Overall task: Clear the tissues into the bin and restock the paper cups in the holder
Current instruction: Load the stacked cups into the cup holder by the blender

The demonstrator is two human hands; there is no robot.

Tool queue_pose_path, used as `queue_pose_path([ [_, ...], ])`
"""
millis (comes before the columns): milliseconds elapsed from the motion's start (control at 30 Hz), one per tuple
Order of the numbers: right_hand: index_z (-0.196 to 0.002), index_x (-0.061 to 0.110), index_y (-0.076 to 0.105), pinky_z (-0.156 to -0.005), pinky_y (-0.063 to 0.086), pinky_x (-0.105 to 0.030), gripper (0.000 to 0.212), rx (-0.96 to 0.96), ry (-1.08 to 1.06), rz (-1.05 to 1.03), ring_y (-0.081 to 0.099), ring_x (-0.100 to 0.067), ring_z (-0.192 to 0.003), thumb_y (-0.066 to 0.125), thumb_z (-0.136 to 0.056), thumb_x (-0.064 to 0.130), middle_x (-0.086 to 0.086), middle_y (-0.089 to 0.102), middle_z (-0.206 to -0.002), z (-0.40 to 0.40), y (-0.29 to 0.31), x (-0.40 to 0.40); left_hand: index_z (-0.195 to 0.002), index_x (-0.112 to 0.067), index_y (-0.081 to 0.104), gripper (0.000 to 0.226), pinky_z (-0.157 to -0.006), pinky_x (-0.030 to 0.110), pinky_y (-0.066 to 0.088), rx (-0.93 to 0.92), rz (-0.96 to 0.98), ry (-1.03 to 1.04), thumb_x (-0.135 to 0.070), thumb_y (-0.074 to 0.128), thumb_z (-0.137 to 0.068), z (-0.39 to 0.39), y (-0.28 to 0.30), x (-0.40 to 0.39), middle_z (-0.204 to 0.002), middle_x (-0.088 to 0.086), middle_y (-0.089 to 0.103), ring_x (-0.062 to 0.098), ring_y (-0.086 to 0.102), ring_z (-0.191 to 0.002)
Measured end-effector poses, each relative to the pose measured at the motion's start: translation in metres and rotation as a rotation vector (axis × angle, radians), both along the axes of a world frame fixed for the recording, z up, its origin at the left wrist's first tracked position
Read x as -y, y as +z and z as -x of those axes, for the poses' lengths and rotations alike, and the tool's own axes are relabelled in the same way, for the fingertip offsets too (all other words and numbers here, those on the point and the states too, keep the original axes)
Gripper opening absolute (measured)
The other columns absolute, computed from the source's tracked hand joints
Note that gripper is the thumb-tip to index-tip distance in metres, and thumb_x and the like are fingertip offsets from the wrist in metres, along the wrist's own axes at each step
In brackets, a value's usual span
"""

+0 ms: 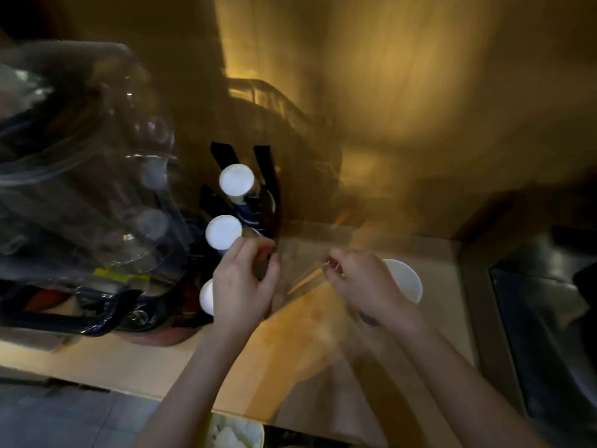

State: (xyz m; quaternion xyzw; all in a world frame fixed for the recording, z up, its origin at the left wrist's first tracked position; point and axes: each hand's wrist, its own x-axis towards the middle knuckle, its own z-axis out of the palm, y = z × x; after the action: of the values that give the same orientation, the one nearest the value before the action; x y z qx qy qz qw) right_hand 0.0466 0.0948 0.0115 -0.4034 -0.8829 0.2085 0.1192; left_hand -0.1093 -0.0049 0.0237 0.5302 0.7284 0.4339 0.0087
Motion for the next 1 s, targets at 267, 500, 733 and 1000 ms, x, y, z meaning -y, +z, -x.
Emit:
queue_pose_path([
  [267,-0.098,0.014,0.065,-0.074,0.052,-0.037,0.014,-0.069,-0.308,-0.189,0.061,-0.020,-0.089,0.054,-0.089,0.017,-0.004,0.066,-0.096,-0.112,0.005,-0.025,-0.108,-0.017,0.062,0.027,-0.076,0.028,0.048,-0.087,0.284,-0.339,-0.023,0.061,-0.082,-0.087,0.000,-0.063,-0.109,0.002,0.060,0.016,0.059,-0.097],
  [500,-0.121,0.016,0.055,-0.098,0.042,-0.034,0.033,0.135,-0.427,0.069,0.049,-0.023,-0.117,0.049,-0.089,0.015,-0.005,0.056,-0.125,-0.159,-0.058,-0.017,-0.145,-0.022,0.003,0.105,-0.114,0.043,0.022,-0.310,0.777,-0.609,-0.042,0.073,-0.069,-0.129,-0.039,-0.094,-0.156,0.009,0.005,0.028,0.008,-0.142],
  [733,-0.135,0.012,0.040,-0.106,0.036,-0.034,0.050,0.185,-0.283,0.380,0.045,-0.031,-0.124,0.050,-0.086,0.018,-0.012,0.051,-0.135,-0.146,-0.118,-0.004,-0.144,-0.022,0.006,0.110,-0.103,0.044,0.037,-0.245,0.731,-0.495,-0.044,0.077,-0.063,-0.144,-0.064,-0.102,-0.150,0.011,0.018,0.032,0.026,-0.134],
  [1000,-0.074,0.007,0.056,-0.062,0.044,-0.027,0.031,-0.777,-0.789,1.365,0.062,-0.015,-0.053,0.033,-0.094,0.010,-0.006,0.068,-0.053,-0.116,-0.108,-0.005,-0.141,-0.023,0.021,0.103,-0.101,0.033,0.035,-0.121,0.493,-0.468,-0.037,0.081,-0.058,-0.146,-0.046,-0.092,-0.140,0.010,0.029,0.028,0.034,-0.127],
])
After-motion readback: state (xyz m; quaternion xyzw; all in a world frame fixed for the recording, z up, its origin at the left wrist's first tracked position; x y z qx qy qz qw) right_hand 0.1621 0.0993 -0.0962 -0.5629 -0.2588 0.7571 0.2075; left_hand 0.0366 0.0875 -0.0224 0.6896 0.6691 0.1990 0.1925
